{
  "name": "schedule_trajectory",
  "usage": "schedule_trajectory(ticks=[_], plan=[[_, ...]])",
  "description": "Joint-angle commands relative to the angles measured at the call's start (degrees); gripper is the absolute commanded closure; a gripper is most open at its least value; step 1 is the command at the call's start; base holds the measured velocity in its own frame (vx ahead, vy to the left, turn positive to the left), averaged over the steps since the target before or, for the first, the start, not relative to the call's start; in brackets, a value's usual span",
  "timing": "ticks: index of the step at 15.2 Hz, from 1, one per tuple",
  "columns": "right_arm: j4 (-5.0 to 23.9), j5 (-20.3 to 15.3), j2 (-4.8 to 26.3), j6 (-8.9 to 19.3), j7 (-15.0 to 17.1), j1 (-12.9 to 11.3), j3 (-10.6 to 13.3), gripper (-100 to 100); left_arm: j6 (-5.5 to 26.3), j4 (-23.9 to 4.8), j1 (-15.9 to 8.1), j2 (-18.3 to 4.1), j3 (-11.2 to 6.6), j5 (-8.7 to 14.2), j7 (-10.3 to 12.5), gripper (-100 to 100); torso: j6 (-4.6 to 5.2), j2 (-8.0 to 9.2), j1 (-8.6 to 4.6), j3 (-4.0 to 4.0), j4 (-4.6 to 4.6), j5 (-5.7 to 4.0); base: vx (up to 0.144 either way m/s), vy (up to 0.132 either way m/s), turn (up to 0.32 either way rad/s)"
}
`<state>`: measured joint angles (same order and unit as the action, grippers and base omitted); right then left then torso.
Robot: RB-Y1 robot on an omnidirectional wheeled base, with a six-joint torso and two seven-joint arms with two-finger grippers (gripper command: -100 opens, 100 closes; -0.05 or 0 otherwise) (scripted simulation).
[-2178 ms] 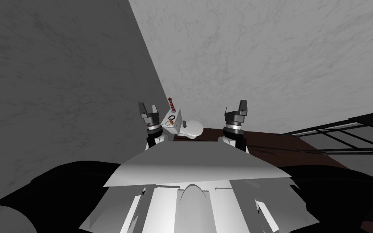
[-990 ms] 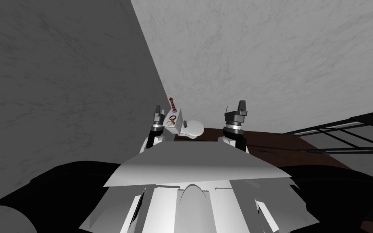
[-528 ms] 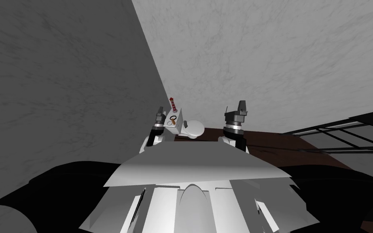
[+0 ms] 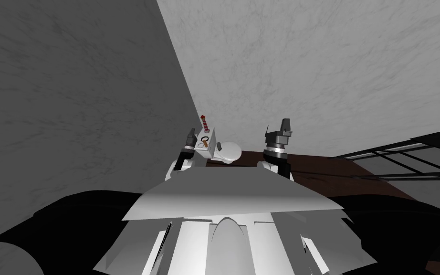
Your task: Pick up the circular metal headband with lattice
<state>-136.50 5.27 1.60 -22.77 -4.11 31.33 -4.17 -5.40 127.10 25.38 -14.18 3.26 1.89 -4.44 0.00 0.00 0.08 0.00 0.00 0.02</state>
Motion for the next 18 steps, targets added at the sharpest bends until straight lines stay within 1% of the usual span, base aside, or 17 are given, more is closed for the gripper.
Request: schedule_trajectory(ticks=[1, 2, 3, 4, 5, 6, 7, 8, 9, 11, 12, 13, 14, 15, 16, 17, 18], plan=[[0.00, 0.00, 0.00, 0.00, 0.00, 0.00, 0.00, 0, 2.86, -0.15, -0.22, 0.04, 0.06, -0.11, 0.27, -100, 0.00, 0.00, 0.00, 0.00, 0.00, 0.00, -0.002, 0.020, -0.005], [0.00, 0.00, 0.00, 0.00, 0.00, 0.00, 0.00, 0, 2.97, -0.15, -0.22, 0.04, 0.06, -0.11, 0.27, -100, 0.00, 0.00, 0.01, 0.00, 0.00, 0.00, -0.001, 0.015, -0.005], [0.00, 0.00, 0.00, 0.00, 0.00, 0.00, 0.00, 0, 5.04, -0.52, -0.51, 0.13, 0.11, -0.23, 0.65, -100, 0.00, 0.00, 0.00, 0.00, 0.00, 0.00, -0.001, 0.018, -0.006], [0.00, 0.00, 0.00, 0.00, 0.00, 0.00, 0.00, 0, 6.00, -0.52, -0.51, 0.13, 0.11, -0.23, 0.65, -100, 0.00, 0.00, 0.00, 0.00, 0.00, 0.00, -0.001, 0.019, -0.007], [0.00, 0.00, 0.00, 0.00, 0.00, 0.00, 0.00, 0, 6.00, -0.52, -0.51, 0.13, 0.11, -0.23, 0.65, -100, 0.00, 0.00, 0.00, 0.00, 0.00, 0.00, -0.001, 0.014, -0.003], [0.00, 0.00, 0.00, 0.00, 0.00, 0.00, 0.00, 0, 8.03, -0.90, -0.84, 0.29, 0.15, -0.34, 1.05, -100, 0.00, 0.00, -0.01, 0.00, 0.00, 0.00, -0.001, 0.017, -0.004], [0.00, 0.00, 0.00, 0.00, 0.00, 0.00, 0.00, 0, 9.04, -0.90, -0.84, 0.29, 0.15, -0.34, 1.05, -100, 0.00, 0.00, 0.00, 0.00, 0.00, 0.00, -0.001, 0.019, -0.006], [0.00, 0.00, 0.00, 0.00, 0.00, 0.00, 0.00, 0, 9.07, -0.90, -0.84, 0.29, 0.15, -0.34, 1.05, -100, 0.00, 0.00, 0.00, 0.00, 0.00, 0.00, -0.002, 0.014, -0.005], [0.00, 0.00, 0.00, 0.00, 0.00, 0.00, 0.00, 0, 10.99, -1.28, -1.18, 0.51, 0.18, -0.44, 1.46, -100, 0.00, 0.00, -0.01, 0.00, 0.00, 0.00, -0.001, 0.015, -0.006], [0.00, 0.00, 0.00, 0.00, 0.00, 0.00, 0.00, 0, 12.17, -1.28, -1.18, 0.51, 0.18, -0.44, 1.46, -100, 0.00, 0.00, 0.00, 0.00, 0.00, 0.00, -0.002, 0.016, -0.005], [0.00, 0.00, 0.00, 0.00, 0.00, 0.00, 0.00, 0, 14.07, -1.65, -1.55, 0.78, 0.19, -0.54, 1.89, -100, 0.00, 0.00, -0.01, 0.00, 0.00, 0.00, -0.003, 0.018, -0.006], [0.00, 0.00, 0.00, 0.00, 0.00, 0.00, 0.00, 0, 15.08, -1.65, -1.55, 0.78, 0.19, -0.54, 1.89, -100, 0.00, 0.00, 0.00, 0.00, 0.00, 0.00, -0.004, 0.018, -0.009], [0.00, 0.00, 0.00, 0.00, 0.00, 0.00, 0.00, 0, 15.28, -1.65, -1.55, 0.78, 0.19, -0.54, 1.89, -100, 0.00, 0.01, 0.00, 0.00, 0.00, 0.00, -0.003, 0.013, -0.005], [0.00, 0.00, 0.00, 0.00, 0.00, 0.00, 0.00, 0, 17.11, -2.02, -1.93, 1.08, 0.20, -0.63, 2.33, -100, 0.00, 0.01, -0.01, 0.00, 0.00, 0.00, -0.001, 0.014, -0.005], [0.00, 0.00, 0.00, 0.00, 0.00, 0.00, 0.00, 0, 18.18, -2.02, -1.93, 1.08, 0.20, -0.63, 2.33, -100, 0.00, 0.00, -0.02, 0.00, 0.00, 0.00, -0.001, 0.016, -0.007], [0.00, 0.00, 0.00, 0.00, 0.00, 0.00, 0.00, 0, 18.40, -2.02, -1.93, 1.08, 0.20, -0.63, 2.33, -100, 0.00, 0.00, -0.01, 0.00, 0.00, 0.00, -0.001, 0.014, -0.005], [0.00, 0.00, 0.00, 0.00, 0.00, 0.00, 0.00, 0, 20.42, -2.39, -2.34, 1.42, 0.20, -0.71, 2.78, -100, 0.00, 0.00, -0.01, 0.00, 0.00, 0.00, -0.002, 0.016, -0.007]])
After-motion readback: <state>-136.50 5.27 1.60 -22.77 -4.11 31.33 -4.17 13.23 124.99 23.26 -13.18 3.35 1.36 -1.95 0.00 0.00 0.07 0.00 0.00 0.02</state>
